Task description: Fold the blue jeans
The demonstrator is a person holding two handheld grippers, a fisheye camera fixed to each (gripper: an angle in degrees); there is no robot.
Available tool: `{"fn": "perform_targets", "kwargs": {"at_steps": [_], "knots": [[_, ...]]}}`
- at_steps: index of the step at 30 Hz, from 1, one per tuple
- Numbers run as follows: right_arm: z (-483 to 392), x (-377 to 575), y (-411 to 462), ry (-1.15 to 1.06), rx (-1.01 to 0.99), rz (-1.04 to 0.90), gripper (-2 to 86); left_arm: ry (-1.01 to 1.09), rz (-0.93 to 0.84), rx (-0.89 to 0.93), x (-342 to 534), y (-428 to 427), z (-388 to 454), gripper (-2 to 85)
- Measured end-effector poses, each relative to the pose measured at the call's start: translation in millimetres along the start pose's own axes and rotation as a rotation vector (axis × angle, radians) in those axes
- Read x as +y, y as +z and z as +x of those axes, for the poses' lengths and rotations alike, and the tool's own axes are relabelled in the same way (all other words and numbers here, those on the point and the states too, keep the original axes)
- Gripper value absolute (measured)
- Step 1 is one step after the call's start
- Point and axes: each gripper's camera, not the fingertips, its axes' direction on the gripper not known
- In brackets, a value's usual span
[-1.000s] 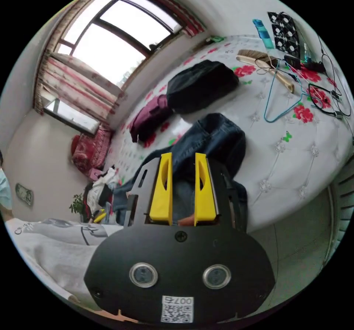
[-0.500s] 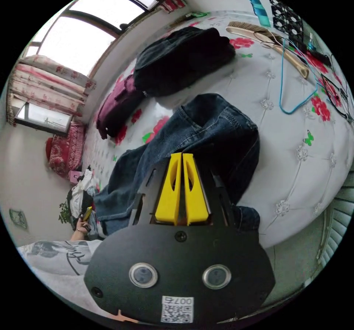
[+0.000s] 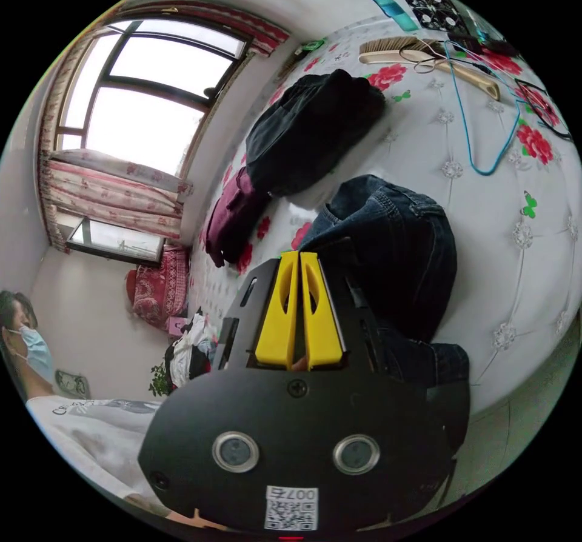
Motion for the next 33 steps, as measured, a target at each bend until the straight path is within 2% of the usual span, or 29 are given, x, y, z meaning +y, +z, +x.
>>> {"fn": "perform_targets", "kwargs": {"at_steps": [7, 9, 11, 15, 18, 23, 26, 29, 33], "knots": [[-41.4, -13.1, -10.5, -0.049, -0.056, 0.054, -0.2, 0.281, 0.027, 0.299, -9.9, -60.3, 55.3, -0.9], [-59.3, -26.2, -12.3, -0.073, -0.069, 0.100, -0.2, 0.372, 0.003, 0.294, -22.1, -77.8, 83.2, -0.8], [-76.9, -42.4, -6.4, -0.112, -0.055, 0.123, -0.1, 0.457, 0.076, 0.337, -46.5, -96.7, 120.1, -0.5], [-125.3, -92.4, 51.0, -0.216, 0.077, 0.110, 0.7, 0.385, 0.219, 0.442, -95.0, -80.5, 171.6, 1.9], [-145.2, -112.0, 116.6, -0.247, 0.234, 0.037, 2.4, 0.303, 0.232, 0.278, -111.3, -35.5, 208.1, 6.1], [-155.4, -69.7, 168.3, -0.385, 0.397, -0.035, 5.5, 0.418, 0.143, 0.098, -47.8, 28.5, 204.0, 7.8], [-129.8, -19.1, 175.2, -0.415, 0.517, -0.071, 6.8, 0.448, 0.129, -0.025, 18.8, 46.7, 165.1, 8.6], [-85.0, 27.1, 171.7, -0.356, 0.635, -0.151, 8.1, 0.434, 0.139, -0.139, 80.1, 53.1, 126.7, 10.2], [-31.8, 77.1, 168.9, -0.256, 0.709, -0.265, 9.6, 0.427, 0.084, -0.166, 115.2, 68.5, 108.5, 13.0]]}}
